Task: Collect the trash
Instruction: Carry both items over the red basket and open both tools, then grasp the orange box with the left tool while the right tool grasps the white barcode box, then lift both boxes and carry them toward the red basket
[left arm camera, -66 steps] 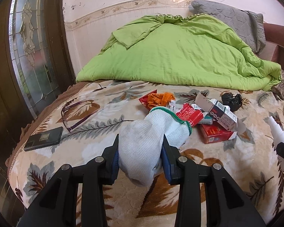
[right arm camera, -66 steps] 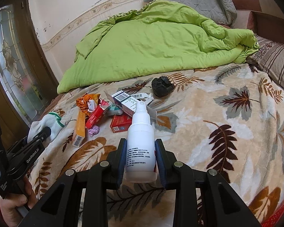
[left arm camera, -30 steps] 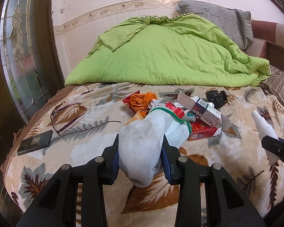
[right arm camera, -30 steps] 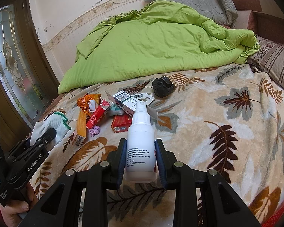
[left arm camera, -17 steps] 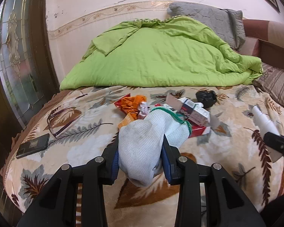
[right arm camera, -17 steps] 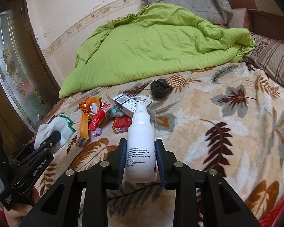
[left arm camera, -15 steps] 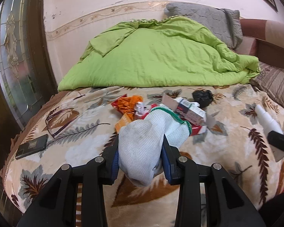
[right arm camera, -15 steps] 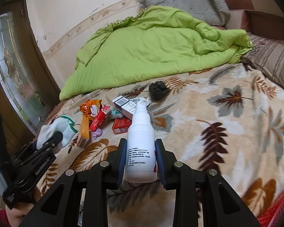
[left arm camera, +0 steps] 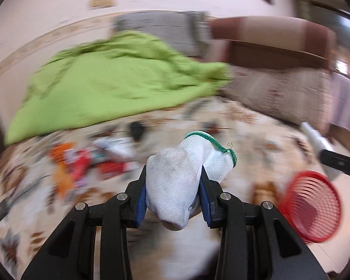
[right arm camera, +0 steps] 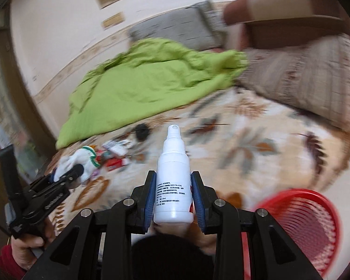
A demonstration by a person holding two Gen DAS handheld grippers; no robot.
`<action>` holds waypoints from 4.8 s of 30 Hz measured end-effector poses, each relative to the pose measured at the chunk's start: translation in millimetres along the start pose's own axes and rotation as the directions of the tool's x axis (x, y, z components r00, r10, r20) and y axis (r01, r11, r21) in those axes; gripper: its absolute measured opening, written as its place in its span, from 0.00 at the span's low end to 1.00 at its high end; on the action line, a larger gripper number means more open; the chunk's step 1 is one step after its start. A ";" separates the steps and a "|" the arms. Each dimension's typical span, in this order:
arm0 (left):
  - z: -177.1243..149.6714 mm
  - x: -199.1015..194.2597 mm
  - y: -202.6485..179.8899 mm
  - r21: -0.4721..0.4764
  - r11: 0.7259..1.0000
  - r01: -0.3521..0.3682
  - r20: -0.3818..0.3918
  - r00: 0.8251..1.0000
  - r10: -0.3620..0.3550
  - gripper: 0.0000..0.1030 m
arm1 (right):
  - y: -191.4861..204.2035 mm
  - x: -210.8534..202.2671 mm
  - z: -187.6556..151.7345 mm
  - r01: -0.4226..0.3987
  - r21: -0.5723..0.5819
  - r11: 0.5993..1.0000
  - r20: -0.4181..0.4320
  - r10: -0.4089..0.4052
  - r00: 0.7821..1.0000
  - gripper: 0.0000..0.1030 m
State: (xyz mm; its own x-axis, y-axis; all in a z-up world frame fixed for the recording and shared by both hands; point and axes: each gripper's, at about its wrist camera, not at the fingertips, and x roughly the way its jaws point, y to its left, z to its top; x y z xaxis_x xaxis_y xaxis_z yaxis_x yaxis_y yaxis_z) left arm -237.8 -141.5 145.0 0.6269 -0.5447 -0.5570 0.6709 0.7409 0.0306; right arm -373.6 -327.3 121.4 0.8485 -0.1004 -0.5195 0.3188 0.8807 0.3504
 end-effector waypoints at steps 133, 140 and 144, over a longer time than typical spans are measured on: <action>-75.2 3.7 179.1 -0.307 0.889 -0.340 -0.066 0.939 0.337 0.47 | 160.8 179.3 -20.1 -0.222 -0.270 0.937 -0.152 0.186 0.971 0.42; -80.0 17.6 186.5 -0.324 0.891 -0.319 -0.091 0.947 0.307 0.47 | 162.8 188.3 -21.4 -0.220 -0.268 0.938 -0.170 0.179 0.969 0.42; -80.7 21.3 190.0 -0.334 0.888 -0.315 -0.096 0.949 0.301 0.47 | 169.0 192.1 -24.3 -0.222 -0.291 0.931 -0.172 0.177 0.969 0.42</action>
State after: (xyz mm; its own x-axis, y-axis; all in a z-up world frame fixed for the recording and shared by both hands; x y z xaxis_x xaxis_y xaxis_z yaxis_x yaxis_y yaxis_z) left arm -129.0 19.4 71.9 0.7585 -0.2563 -0.5991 0.2659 0.9611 -0.0746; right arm -167.1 -186.6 61.9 0.8063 0.1384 -0.5751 -0.0144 0.9765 0.2148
